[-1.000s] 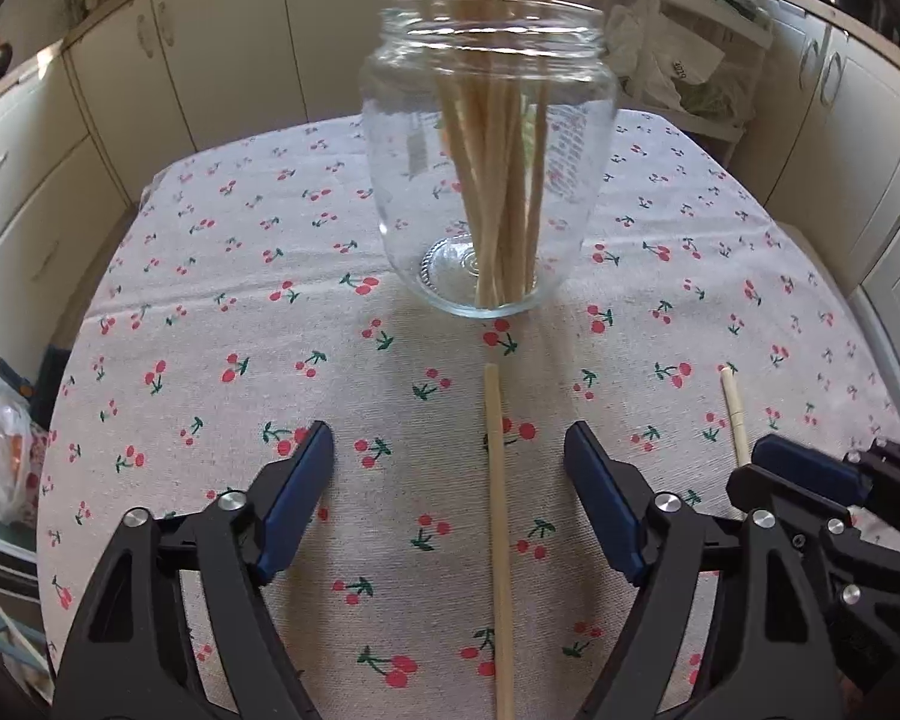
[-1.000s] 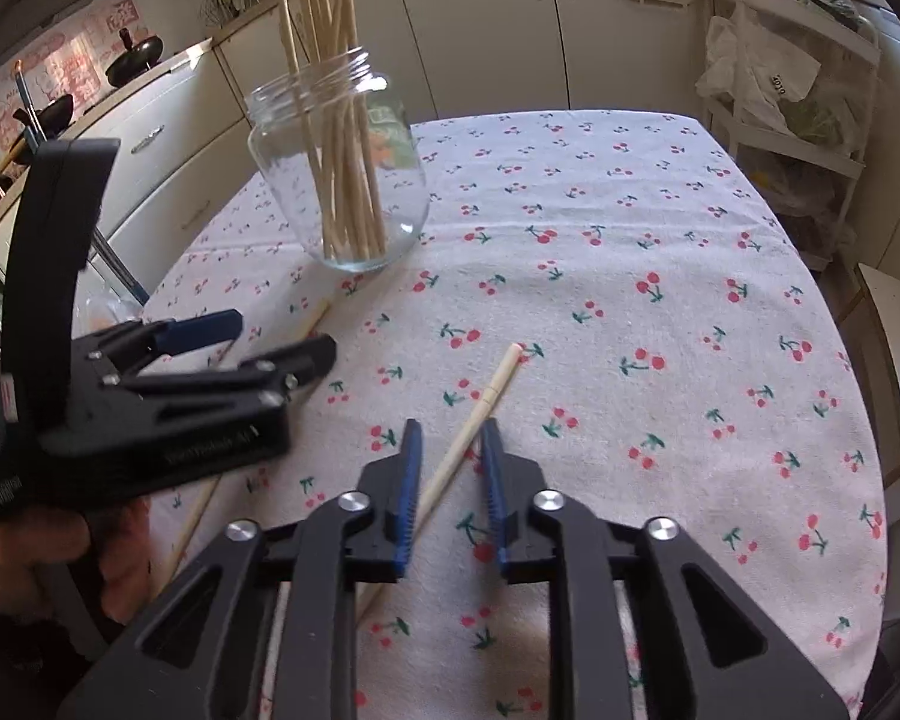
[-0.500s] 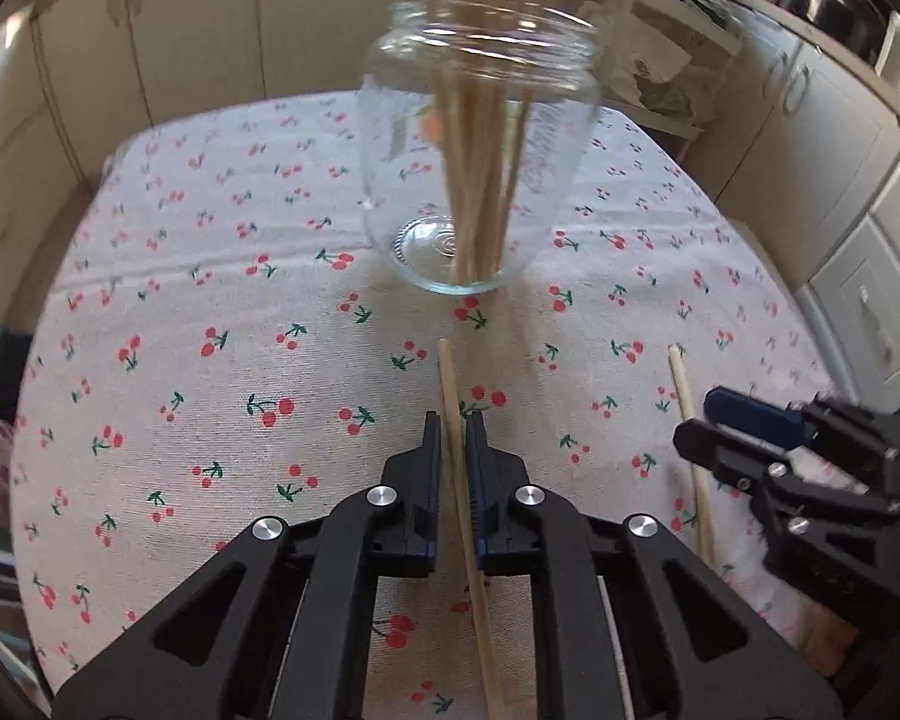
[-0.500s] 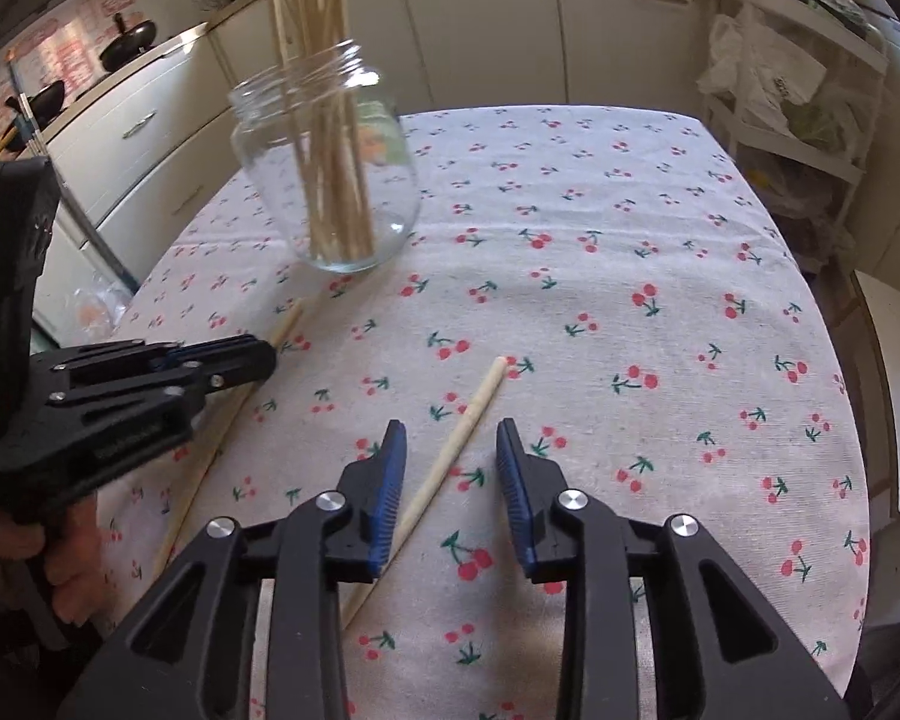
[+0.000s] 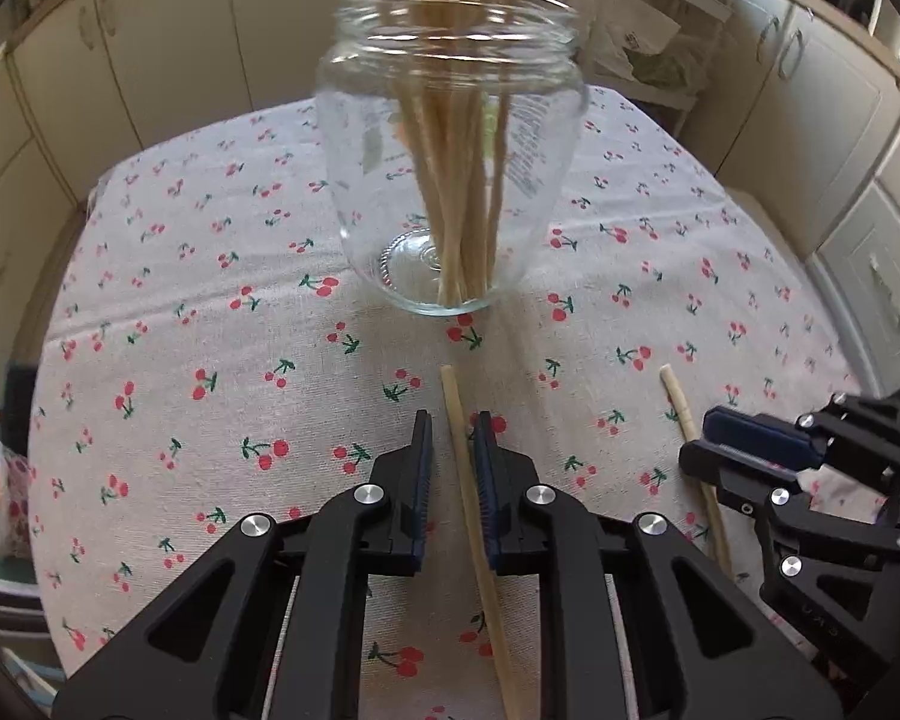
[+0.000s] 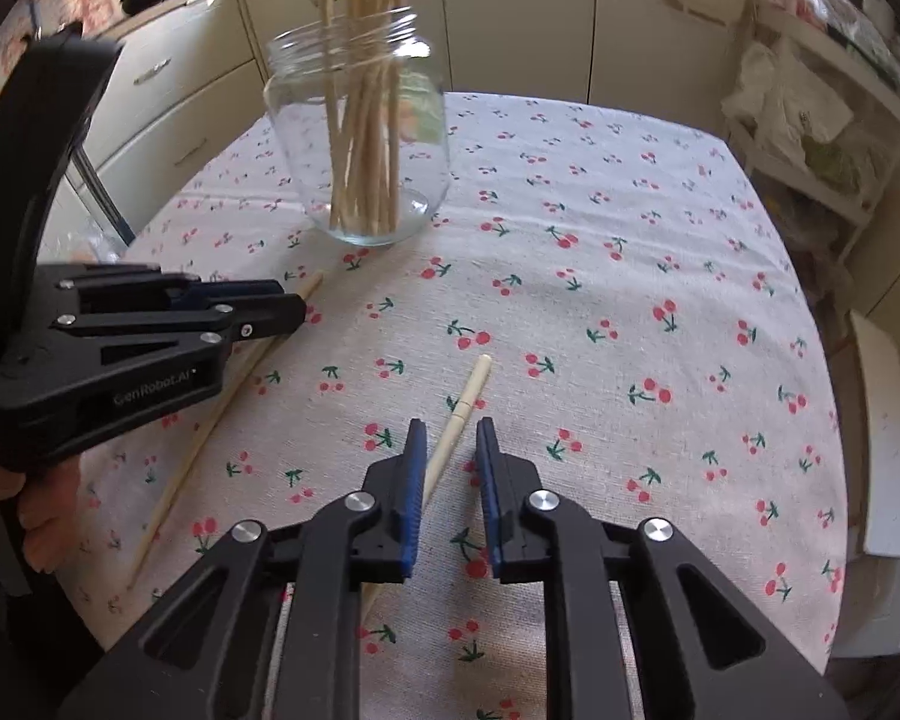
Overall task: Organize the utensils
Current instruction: 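Close the left gripper on one loose stick while the right gripper closes on another, then lift both held sticks upright over the glass jar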
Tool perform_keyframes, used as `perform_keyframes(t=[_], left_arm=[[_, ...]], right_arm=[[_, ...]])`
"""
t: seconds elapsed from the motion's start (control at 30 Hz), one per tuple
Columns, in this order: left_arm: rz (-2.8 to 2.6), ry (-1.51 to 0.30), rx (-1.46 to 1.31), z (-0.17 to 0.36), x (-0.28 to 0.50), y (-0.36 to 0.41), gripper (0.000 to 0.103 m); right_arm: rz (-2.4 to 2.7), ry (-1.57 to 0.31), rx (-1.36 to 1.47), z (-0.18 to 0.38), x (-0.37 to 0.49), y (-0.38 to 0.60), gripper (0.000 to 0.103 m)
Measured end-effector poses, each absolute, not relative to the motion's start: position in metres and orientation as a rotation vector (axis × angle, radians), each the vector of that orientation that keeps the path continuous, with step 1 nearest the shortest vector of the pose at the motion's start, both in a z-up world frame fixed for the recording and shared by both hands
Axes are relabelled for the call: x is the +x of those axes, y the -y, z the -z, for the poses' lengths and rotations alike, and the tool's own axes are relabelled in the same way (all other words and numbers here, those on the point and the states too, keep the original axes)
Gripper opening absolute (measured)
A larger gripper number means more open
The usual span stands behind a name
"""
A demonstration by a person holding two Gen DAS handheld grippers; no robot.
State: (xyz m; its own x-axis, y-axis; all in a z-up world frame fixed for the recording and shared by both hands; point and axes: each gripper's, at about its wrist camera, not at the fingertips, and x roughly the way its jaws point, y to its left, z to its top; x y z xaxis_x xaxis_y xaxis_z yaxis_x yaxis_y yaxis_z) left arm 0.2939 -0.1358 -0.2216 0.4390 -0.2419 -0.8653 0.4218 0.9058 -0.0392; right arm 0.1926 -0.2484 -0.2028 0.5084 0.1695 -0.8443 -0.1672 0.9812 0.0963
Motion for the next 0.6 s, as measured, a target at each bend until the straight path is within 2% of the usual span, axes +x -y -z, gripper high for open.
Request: perform_keyframes(t=[0.03, 0.2, 0.33, 0.6], left_arm=[[0.431, -1.036, 0.199, 0.222, 0.292, 0.137, 0.006], [0.462, -0.978, 0.128, 0.207, 0.284, 0.123, 0.004], [0.44, -0.79, -0.02, 0.16, 0.283, 0.088, 0.004], [0.421, -0.385, -0.17, 0.068, 0.296, 0.068, 0.004]], right_arm=[[-0.205, -1.014, -0.004, 0.203, 0.191, 0.246, 0.011], [-0.203, -0.993, 0.146, 0.206, 0.19, 0.263, 0.006], [-0.208, -0.961, 0.327, 0.212, 0.188, 0.28, 0.006], [-0.191, -0.94, 0.335, 0.21, 0.188, 0.276, 0.006]])
